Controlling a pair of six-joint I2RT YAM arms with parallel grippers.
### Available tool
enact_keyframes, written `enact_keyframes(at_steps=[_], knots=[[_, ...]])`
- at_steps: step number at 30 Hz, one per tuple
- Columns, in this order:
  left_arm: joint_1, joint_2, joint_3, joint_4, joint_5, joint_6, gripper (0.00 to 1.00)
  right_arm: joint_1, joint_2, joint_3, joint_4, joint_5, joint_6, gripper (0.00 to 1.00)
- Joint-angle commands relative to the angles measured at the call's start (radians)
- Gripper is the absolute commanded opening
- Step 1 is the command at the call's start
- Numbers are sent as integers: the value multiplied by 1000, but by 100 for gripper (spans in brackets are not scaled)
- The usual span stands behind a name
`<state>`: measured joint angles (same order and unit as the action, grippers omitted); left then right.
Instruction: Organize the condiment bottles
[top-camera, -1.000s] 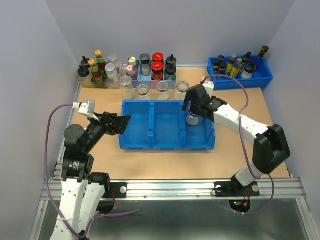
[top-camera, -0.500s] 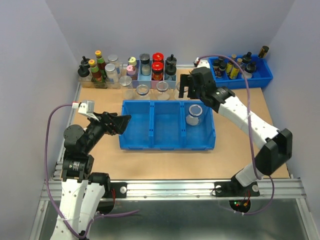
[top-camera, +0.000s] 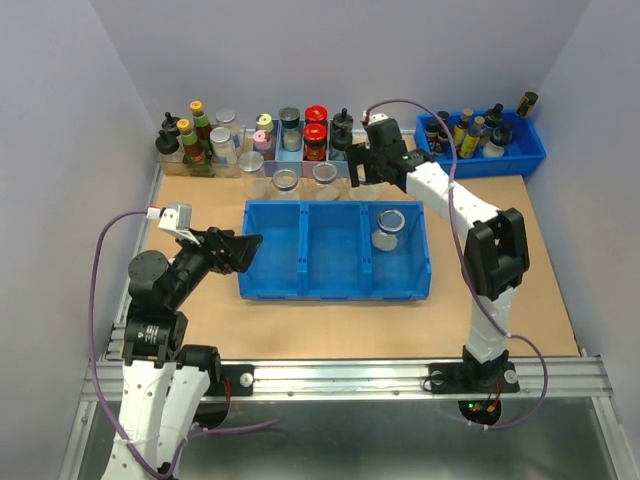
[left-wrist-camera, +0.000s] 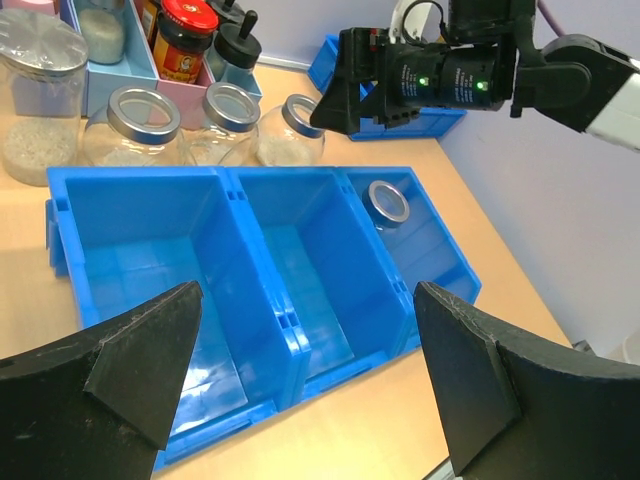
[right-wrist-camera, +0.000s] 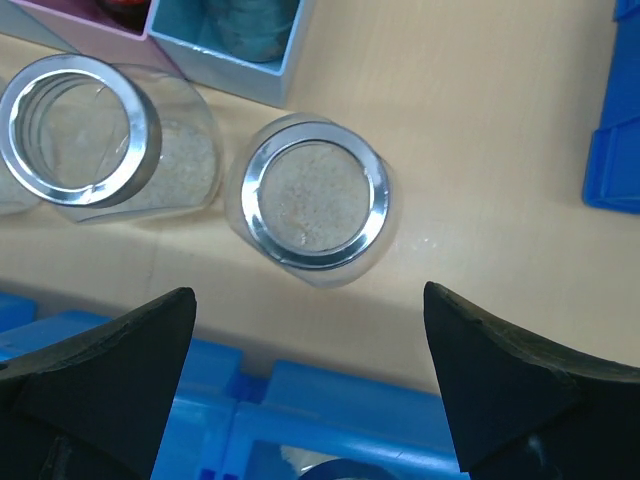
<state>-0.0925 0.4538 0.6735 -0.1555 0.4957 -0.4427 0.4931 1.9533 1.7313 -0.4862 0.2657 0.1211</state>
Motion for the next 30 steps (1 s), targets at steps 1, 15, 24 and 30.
enact_keyframes(at_steps=[1, 15, 24, 30], knots=[[-7, -14, 14, 34, 6, 24, 99, -82, 13, 91, 38, -166, -101, 100], [-12, 2, 31, 34, 7, 29, 99, -133, 87, 137, 26, -523, -215, 100], [-12, -1, 26, 36, 6, 29, 99, -133, 191, 229, -11, -375, -222, 100], [-12, 2, 29, 24, -3, 36, 99, -133, 251, 277, -23, -402, -219, 100]])
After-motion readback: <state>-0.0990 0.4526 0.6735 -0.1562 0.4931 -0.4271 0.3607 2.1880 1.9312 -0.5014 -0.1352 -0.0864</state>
